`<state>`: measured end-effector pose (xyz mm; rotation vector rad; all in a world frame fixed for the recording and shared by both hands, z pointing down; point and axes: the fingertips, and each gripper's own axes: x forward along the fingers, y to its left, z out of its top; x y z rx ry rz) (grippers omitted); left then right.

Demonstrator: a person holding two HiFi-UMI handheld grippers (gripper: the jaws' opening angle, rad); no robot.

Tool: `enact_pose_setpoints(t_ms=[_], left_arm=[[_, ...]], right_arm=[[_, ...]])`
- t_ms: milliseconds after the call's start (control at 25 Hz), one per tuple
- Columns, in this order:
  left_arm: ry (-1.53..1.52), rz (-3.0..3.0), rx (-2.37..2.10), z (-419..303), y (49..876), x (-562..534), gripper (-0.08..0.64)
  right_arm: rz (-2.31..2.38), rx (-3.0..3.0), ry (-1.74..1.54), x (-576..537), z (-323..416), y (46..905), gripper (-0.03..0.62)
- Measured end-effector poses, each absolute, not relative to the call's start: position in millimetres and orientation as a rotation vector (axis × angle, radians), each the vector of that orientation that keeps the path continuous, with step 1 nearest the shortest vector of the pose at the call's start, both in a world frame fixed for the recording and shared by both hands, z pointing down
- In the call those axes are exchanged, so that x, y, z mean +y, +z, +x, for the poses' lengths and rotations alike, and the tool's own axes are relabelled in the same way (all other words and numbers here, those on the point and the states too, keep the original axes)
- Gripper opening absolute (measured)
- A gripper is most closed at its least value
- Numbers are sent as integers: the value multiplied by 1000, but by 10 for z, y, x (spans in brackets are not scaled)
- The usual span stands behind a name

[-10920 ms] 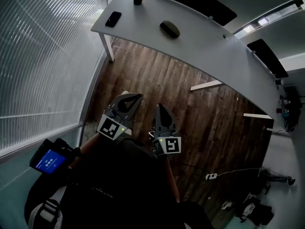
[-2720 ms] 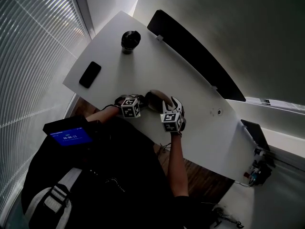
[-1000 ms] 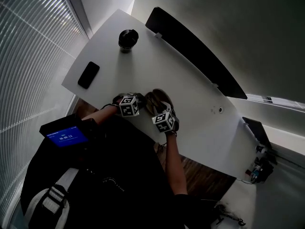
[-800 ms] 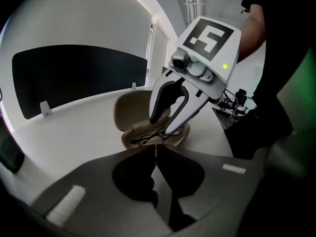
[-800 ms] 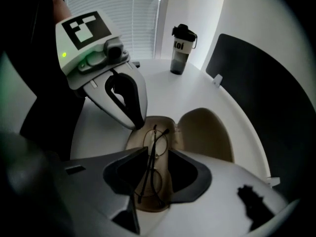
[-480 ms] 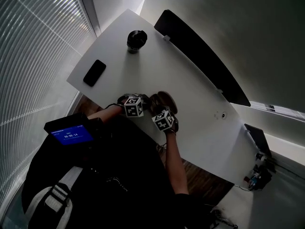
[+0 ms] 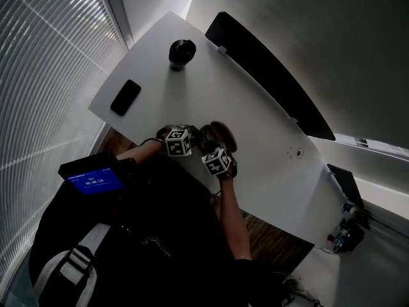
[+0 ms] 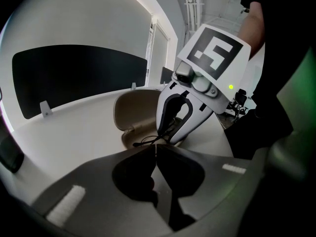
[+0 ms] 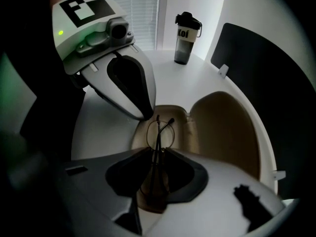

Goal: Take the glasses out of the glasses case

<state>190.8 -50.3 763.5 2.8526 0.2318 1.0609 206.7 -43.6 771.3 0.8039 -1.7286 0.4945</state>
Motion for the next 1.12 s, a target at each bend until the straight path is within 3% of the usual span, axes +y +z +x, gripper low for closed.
enact_pose_setpoints(t_ms=[720,920,1120], left_arm=[[1066,2861,231,1934,7637,-497,17],[1072,2856,230,1892,7636,-492,17],[1069,2852,209,1875,7630,-513,17]], right_arm=[[1159,-1780,477,-533,2261,7099,76],[1485,-1771,552,-300,2594,6696,75],[1686,-1607,718,246,3223,6808,75]])
